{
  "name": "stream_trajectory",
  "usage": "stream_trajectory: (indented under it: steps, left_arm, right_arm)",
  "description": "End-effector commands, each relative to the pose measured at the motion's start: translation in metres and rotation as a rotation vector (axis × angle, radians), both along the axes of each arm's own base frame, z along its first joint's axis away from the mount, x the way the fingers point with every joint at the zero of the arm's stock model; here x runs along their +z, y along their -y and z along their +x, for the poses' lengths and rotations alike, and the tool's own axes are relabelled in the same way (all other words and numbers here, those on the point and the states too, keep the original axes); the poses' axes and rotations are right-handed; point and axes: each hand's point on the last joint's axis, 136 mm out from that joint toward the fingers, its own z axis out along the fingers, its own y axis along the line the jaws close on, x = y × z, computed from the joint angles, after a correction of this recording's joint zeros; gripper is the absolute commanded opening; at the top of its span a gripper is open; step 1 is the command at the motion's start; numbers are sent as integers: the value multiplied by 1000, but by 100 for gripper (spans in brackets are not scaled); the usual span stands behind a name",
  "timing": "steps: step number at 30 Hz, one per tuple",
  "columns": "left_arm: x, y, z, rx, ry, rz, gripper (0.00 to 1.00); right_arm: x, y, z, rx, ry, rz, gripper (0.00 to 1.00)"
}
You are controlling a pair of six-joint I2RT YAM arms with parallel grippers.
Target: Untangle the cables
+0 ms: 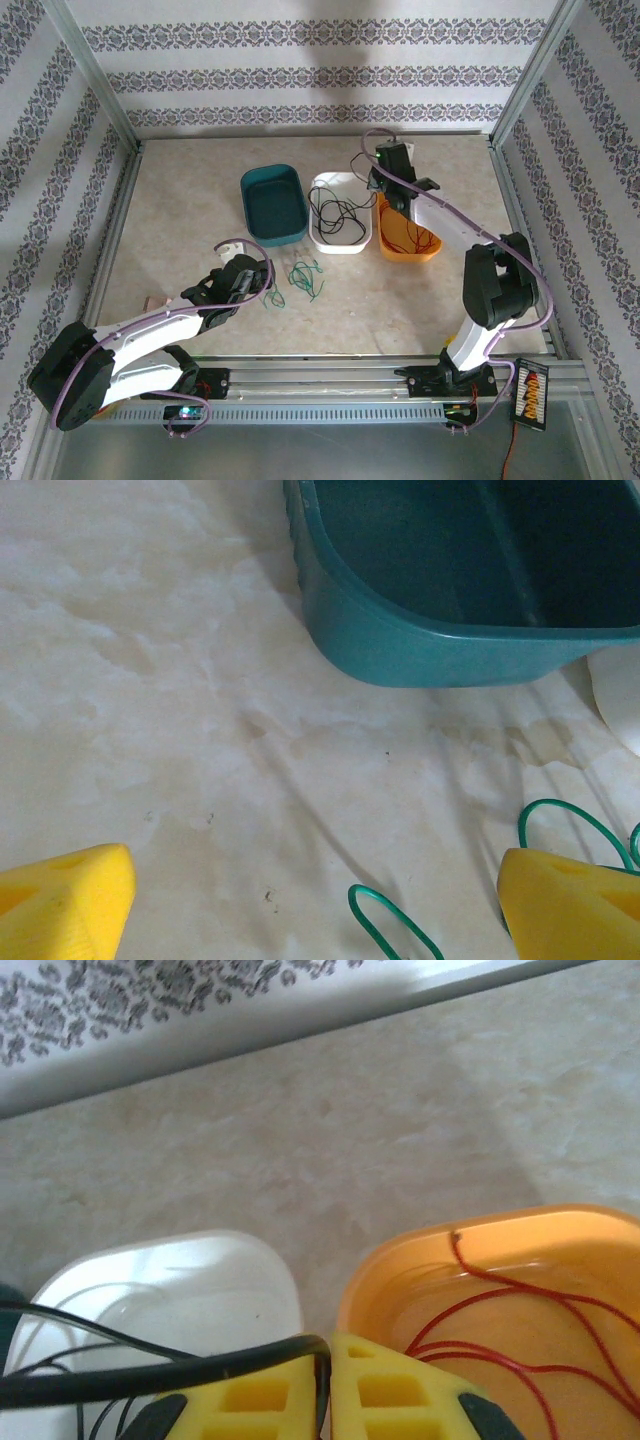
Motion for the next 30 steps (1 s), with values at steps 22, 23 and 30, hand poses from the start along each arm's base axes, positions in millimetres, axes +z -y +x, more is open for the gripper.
stream_trajectory:
  steps: [22, 23, 30]
  left_arm:
    - [3, 2, 4, -2, 8, -11, 94]
    - [2, 2, 4, -6, 4, -8, 94]
    - [-9, 8, -6, -77, -78, 21, 92]
  right_arm:
    - [-47, -54, -30, 124, -134, -61, 54]
    - [-39, -50, -32, 120, -115, -68, 56]
    - [2, -28, -60, 94, -8, -89, 57]
